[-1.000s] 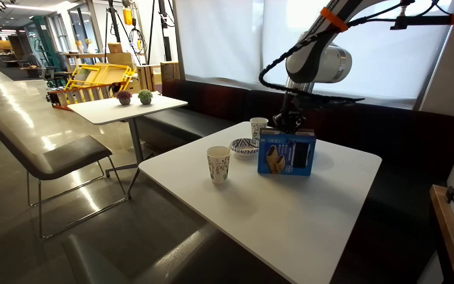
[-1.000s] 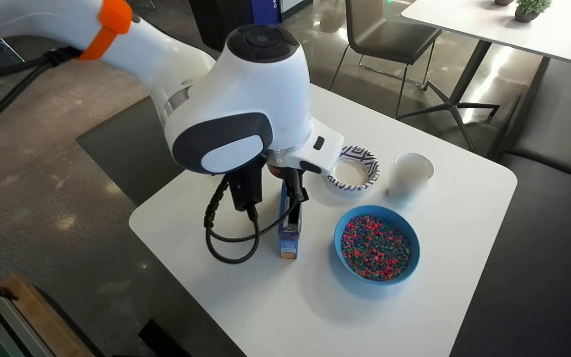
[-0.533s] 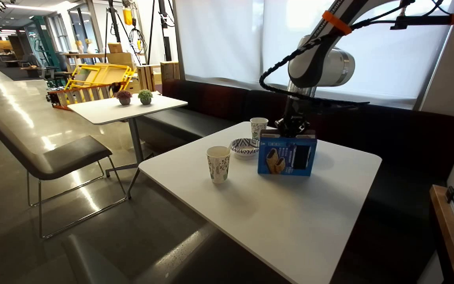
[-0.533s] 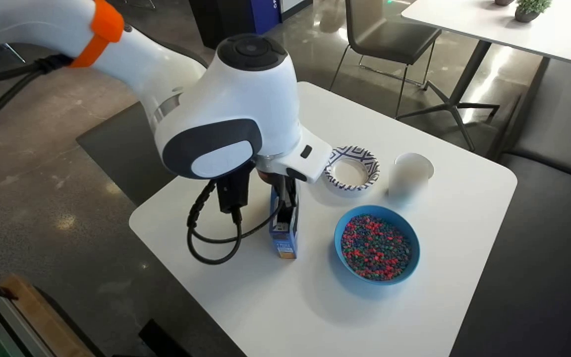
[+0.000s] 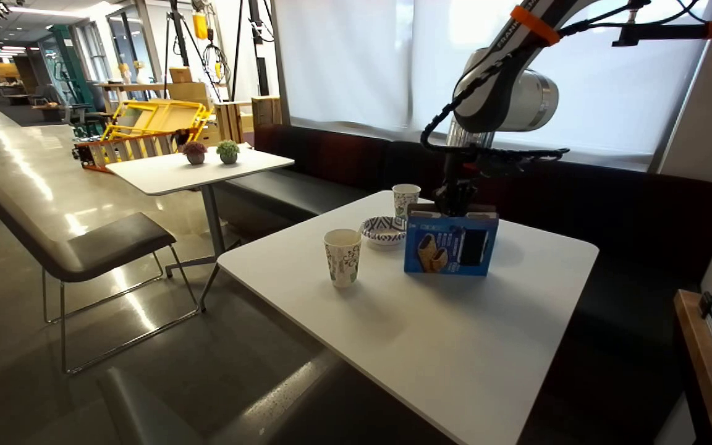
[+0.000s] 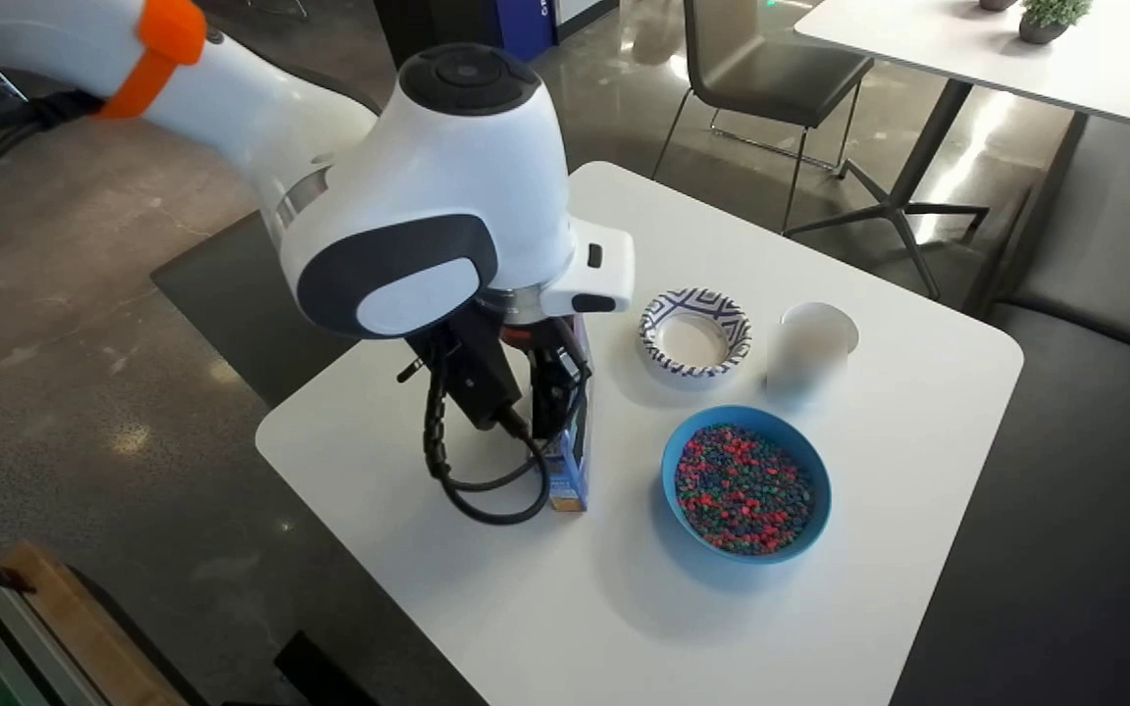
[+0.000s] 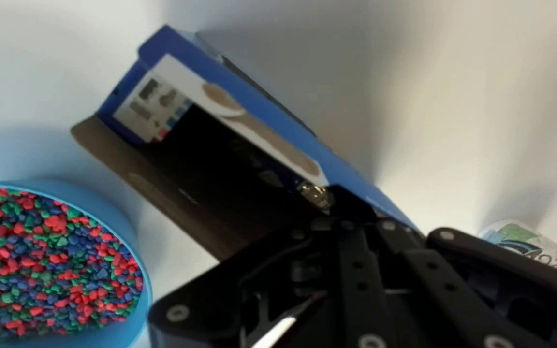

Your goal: Remove a blue packet from the blue box and put it on the table

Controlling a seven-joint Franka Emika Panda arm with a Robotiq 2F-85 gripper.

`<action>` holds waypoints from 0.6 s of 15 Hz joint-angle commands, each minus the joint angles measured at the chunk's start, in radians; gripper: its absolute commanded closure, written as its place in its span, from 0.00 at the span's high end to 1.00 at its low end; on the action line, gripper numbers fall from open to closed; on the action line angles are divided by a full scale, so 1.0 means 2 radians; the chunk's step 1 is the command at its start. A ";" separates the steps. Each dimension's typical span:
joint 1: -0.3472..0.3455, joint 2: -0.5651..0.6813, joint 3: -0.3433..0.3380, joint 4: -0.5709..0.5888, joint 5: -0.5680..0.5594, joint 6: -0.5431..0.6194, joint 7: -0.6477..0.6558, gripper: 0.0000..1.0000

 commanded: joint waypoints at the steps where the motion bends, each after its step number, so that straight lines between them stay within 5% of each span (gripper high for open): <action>1: -0.025 0.007 0.017 -0.004 -0.021 0.003 -0.090 0.06; 3: -0.033 0.013 0.023 -0.006 -0.026 0.017 -0.128 0.30; 9: -0.051 0.004 0.045 -0.018 -0.031 0.046 -0.200 0.73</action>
